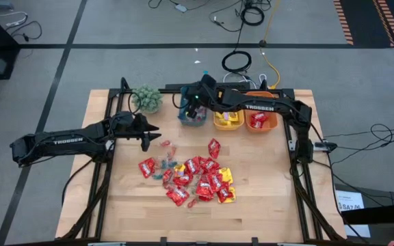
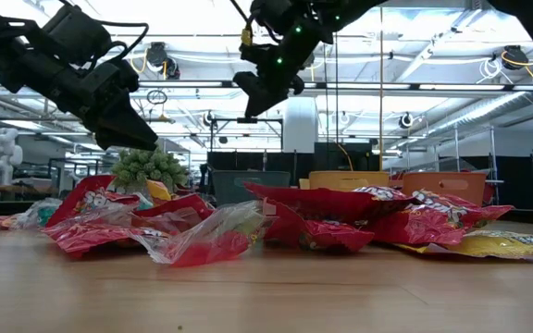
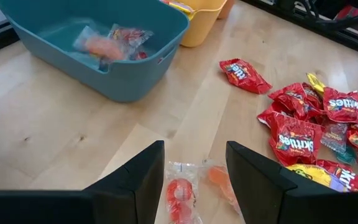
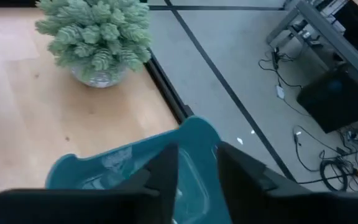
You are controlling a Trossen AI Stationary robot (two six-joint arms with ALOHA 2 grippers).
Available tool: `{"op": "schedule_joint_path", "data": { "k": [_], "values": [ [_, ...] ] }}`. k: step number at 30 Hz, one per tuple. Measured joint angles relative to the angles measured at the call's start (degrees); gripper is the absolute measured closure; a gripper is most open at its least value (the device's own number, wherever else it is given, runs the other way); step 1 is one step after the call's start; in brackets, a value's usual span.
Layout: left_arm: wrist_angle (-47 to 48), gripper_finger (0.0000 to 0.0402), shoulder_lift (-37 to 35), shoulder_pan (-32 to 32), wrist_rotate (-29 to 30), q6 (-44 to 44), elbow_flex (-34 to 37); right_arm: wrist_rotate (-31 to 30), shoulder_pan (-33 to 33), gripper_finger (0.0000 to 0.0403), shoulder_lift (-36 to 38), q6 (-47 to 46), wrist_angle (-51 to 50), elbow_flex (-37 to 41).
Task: Sort candy
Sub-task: Put the orange gummy into the blue bin
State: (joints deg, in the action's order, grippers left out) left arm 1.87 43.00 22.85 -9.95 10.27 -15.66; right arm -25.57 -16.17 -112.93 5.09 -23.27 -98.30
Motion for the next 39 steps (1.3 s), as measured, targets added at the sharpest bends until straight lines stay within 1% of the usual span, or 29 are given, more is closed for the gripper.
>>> {"op": "schedule_joint_path", "data": {
  "k": [2,4,6,8,11,13,17,18,24,26,28,31,32,34,39],
  "values": [
    [0.1,0.0220,0.0,0.0,-0.3,1.3,0.0,0.1,0.4,0.0258,0.1,0.0,0.0,0.0],
    [0.0,0.0220,0.0,0.0,-0.6,5.4,0.0,0.4,0.8,0.0228,0.4,-0.8,-0.3,0.0],
    [-0.5,0.0220,0.0,0.0,-0.6,6.9,0.0,1.2,1.7,0.0202,1.0,-2.1,0.3,0.0],
    [-0.4,0.0220,0.0,0.0,-0.6,6.9,0.0,5.3,2.6,0.0183,1.6,-3.9,0.8,0.0],
    [-0.5,0.0220,0.0,0.0,-0.6,6.9,0.0,13.9,4.7,0.0166,1.3,-6.4,2.6,-0.1],
    [-0.4,0.0220,0.0,0.0,0.5,5.8,0.0,15.3,6.4,0.0160,0.0,-6.6,3.4,-0.1],
    [0.2,0.0218,0.0,0.0,4.0,4.6,0.0,15.3,9.6,0.0156,-3.6,-6.1,4.0,0.0],
    [0.5,0.0215,0.0,0.0,4.1,4.6,0.0,15.3,10.3,0.0156,-4.5,-6.1,4.4,0.0],
    [2.4,0.0165,0.0,0.0,4.6,4.0,0.0,15.3,13.3,0.0156,-10.6,-6.0,14.1,0.0],
    [2.6,0.0152,0.0,0.0,4.7,2.3,0.0,15.5,13.9,0.0156,-13.1,-6.1,17.3,0.0],
    [7.0,0.0146,0.0,0.0,6.0,0.4,-1.4,15.5,14.3,0.0156,-15.1,-7.4,20.1,0.0],
    [15.0,0.0143,-0.7,0.0,11.1,-1.6,-4.6,15.6,14.6,0.0156,-17.3,-11.0,21.7,-1.6],
    [17.2,0.0143,-1.0,0.0,12.0,-2.8,-5.7,16.3,14.6,0.0156,-18.0,-11.7,22.0,-2.5],
    [20.2,0.0143,-1.9,0.0,12.1,-4.9,-7.0,17.9,14.3,0.0156,-19.7,-12.0,22.0,-4.1],
    [21.9,0.0143,-4.8,0.0,12.2,-4.7,-8.6,24.2,13.0,0.0156,-25.5,-13.0,21.1,-9.7]
  ]
}}
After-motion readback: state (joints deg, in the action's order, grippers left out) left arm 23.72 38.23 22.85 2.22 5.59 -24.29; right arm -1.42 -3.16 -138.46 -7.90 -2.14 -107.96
